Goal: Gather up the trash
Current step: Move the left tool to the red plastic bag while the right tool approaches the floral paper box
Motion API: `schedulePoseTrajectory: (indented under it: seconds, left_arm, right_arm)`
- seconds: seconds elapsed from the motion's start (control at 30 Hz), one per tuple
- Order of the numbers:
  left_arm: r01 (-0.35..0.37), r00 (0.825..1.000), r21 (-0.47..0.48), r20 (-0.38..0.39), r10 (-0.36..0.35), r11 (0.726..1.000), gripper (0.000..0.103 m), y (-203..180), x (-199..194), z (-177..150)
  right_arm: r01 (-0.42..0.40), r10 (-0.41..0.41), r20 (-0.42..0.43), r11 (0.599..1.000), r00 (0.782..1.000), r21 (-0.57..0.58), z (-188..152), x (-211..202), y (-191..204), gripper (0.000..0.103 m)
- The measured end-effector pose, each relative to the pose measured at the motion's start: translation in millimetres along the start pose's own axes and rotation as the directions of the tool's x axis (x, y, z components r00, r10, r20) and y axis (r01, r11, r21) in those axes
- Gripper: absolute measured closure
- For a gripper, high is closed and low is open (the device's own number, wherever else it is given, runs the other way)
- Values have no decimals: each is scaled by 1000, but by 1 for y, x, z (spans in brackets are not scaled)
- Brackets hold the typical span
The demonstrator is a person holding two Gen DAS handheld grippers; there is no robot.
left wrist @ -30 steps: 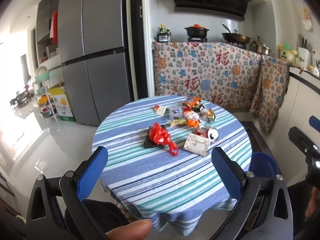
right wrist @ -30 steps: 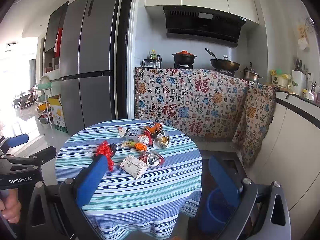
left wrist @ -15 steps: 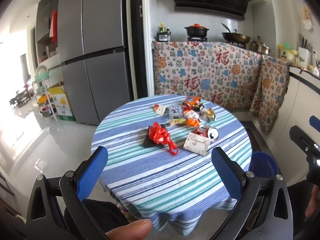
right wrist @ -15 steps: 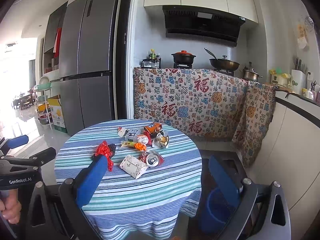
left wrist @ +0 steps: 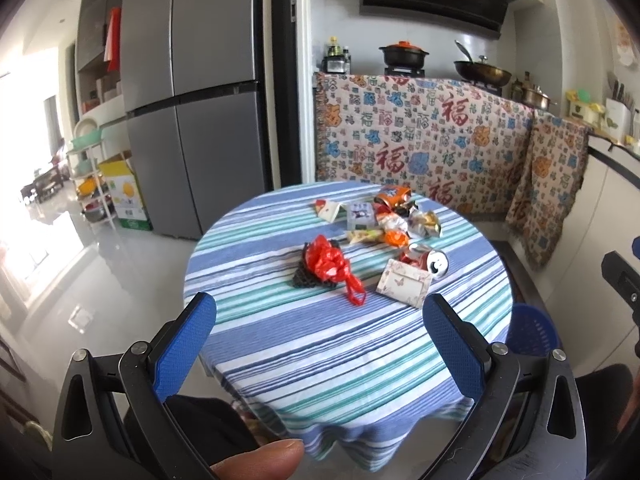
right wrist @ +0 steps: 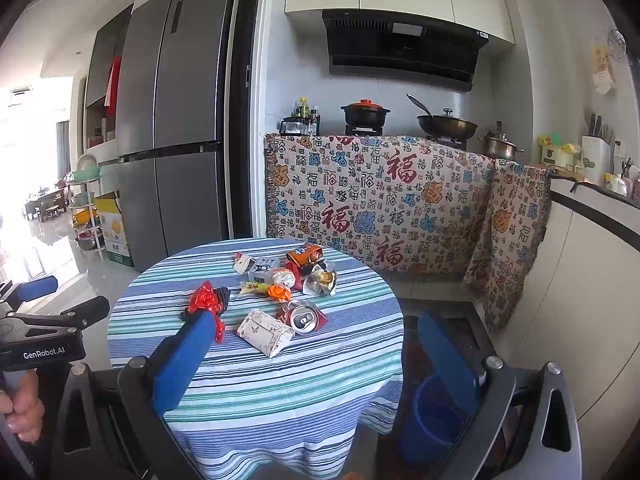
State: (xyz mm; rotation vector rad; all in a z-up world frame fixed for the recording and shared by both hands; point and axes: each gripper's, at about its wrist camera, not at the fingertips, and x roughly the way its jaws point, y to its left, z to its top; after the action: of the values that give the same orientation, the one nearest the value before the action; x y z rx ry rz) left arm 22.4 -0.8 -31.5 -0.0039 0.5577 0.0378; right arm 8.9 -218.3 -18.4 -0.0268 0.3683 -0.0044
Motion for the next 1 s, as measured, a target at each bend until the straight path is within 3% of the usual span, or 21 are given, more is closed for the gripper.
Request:
schedulePoseTrajectory:
  seconds: [0.27, 0.53, 0.67, 0.83, 1.0]
  left_arm:
    - [43, 998, -33, -38, -44, 999, 0, 9, 34, -9]
    - [87, 988, -9, -124, -87, 996, 0, 9, 94, -27]
    - [109, 975, -28, -193, -112, 994, 0, 12, 127, -33]
    - [116, 957, -36, -264, -122, 993, 0, 8, 161, -40]
    - [120, 927, -54, -351, -132, 991, 0, 3, 193, -48]
  right_arm:
    - [9, -9, -15, 999, 1000, 31, -11, 26, -7, 0]
    - [40, -37, -67, 998, 997, 40, -41, 84, -21, 0]
    - [61, -59, -113, 998, 992, 10, -58, 121, -28, 0]
    - [44, -39, -242, 999, 969, 17, -79, 171, -35, 0]
    - [1, 16, -355, 999, 935, 48, -93, 204, -32, 0]
